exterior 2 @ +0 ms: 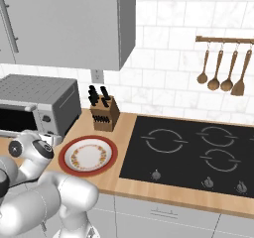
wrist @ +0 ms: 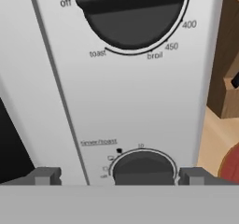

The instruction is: Pick up the kebab skewer and baguette bread, and place them inside the toaster oven. Close the toaster oven door and start by setting the timer.

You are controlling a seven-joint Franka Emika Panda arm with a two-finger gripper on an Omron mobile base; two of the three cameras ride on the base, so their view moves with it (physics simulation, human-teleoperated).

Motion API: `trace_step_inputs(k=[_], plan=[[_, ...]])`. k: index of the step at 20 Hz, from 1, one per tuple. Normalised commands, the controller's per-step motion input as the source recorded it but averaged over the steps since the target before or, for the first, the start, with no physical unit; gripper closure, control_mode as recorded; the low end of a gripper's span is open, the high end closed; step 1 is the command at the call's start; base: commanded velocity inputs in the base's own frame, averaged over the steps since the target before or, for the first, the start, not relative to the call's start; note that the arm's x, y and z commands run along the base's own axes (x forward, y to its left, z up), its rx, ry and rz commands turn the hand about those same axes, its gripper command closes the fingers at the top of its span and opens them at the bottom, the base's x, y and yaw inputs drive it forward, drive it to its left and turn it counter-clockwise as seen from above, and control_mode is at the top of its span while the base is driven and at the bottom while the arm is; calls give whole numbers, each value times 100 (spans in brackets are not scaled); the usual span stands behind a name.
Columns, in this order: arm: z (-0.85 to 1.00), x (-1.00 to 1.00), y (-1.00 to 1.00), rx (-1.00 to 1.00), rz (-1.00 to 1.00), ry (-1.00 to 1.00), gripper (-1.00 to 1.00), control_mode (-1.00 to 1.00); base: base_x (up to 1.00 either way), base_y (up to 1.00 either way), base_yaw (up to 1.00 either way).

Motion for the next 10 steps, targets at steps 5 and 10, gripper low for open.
trace_step_inputs(k=[5, 10], plan=[[-12, 0, 0, 0, 0, 0, -100, -100, 0, 0, 0], [-6, 0, 0, 0, 0, 0, 100, -100, 0, 0, 0]])
